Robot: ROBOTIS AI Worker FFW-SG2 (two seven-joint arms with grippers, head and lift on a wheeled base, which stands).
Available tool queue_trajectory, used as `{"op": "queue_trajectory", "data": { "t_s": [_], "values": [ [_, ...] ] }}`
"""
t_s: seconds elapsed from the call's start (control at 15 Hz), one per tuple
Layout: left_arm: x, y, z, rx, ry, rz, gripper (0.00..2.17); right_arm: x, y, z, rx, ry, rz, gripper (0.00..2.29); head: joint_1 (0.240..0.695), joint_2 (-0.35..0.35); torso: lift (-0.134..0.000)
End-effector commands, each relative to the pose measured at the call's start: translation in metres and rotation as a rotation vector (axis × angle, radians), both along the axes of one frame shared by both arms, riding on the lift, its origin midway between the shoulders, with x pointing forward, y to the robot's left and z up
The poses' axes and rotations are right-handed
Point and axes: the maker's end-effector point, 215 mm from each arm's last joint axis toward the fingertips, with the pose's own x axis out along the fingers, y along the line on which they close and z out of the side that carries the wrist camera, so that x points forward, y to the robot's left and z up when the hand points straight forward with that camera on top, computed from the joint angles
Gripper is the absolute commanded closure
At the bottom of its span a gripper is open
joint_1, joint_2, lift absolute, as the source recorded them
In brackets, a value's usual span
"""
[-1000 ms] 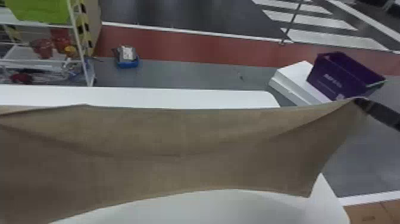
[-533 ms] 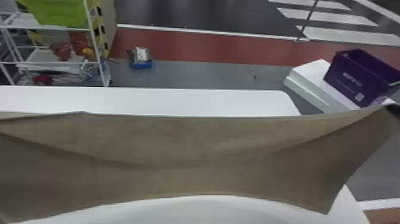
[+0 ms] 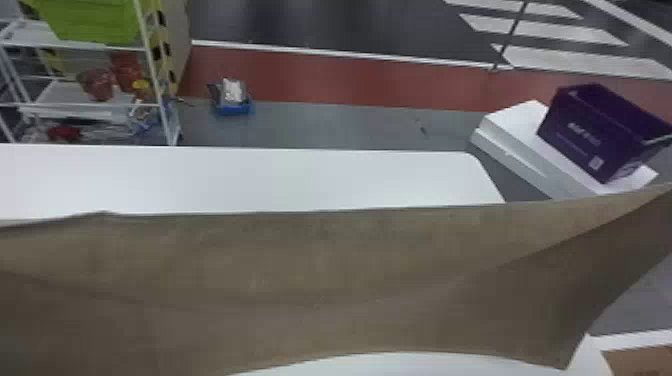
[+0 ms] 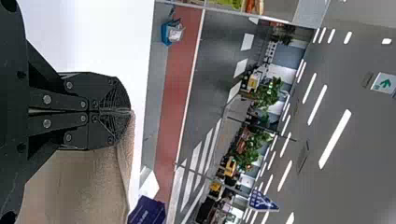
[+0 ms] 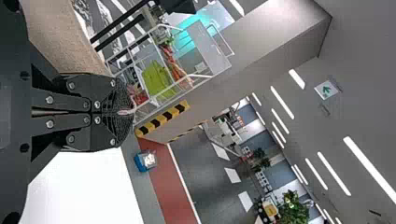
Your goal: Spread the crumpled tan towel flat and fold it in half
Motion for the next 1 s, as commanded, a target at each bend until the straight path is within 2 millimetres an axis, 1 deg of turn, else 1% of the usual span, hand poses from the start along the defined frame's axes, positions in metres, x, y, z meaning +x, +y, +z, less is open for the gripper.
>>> {"op": "queue_trajectory", "data": {
  "t_s": [0.0,0.07,0.13,0.27,0.4,0.53,0.6,0.67,0.8,0.87,0.93],
  "values": [
    [0.013,0.007,0.003,-0.004,-0.021,0.030,1.38,0.007,-0.001,-0.014,0.000,0.041,-0.008,2.13,0.695,-0.176,-0.124],
    [0.025,0.009,-0.007,0.004,0.002,0.044,1.38,0.017,0.000,-0.028,-0.005,0.081,-0.010,2.13,0.695,-0.169,-0.124],
    [0.039,0.008,-0.019,0.017,0.030,0.058,1.38,0.032,0.005,-0.055,0.000,0.149,-0.009,2.13,0.695,-0.157,-0.124],
    [0.061,-0.002,-0.044,0.024,0.089,0.055,1.38,0.052,0.013,-0.095,0.013,0.237,-0.006,2.12,0.695,-0.138,-0.124],
    [0.084,-0.014,-0.069,0.014,0.140,0.040,1.38,0.079,0.011,-0.116,-0.023,0.235,-0.023,2.13,0.695,-0.128,-0.124],
    [0.105,-0.020,-0.093,0.004,0.189,0.042,1.38,0.103,0.008,-0.127,-0.057,0.226,-0.035,2.13,0.695,-0.132,-0.124],
    [0.117,-0.022,-0.106,0.003,0.215,0.044,1.38,0.121,0.004,-0.133,-0.073,0.217,-0.046,2.13,0.695,-0.136,-0.124],
    [0.124,-0.023,-0.113,0.011,0.221,0.046,1.38,0.133,0.003,-0.139,-0.086,0.208,-0.050,2.13,0.695,-0.137,-0.124],
    [0.142,-0.022,-0.124,0.045,0.216,0.054,1.38,0.160,-0.006,-0.145,-0.136,0.160,-0.074,2.13,0.695,-0.138,-0.124],
    [0.148,-0.021,-0.133,0.048,0.233,0.059,1.38,0.170,-0.006,-0.151,-0.151,0.170,-0.075,2.13,0.695,-0.139,-0.124],
    [0.154,-0.018,-0.142,0.043,0.248,0.065,1.38,0.181,-0.005,-0.164,-0.162,0.194,-0.073,2.12,0.695,-0.141,-0.124]
  ]
}}
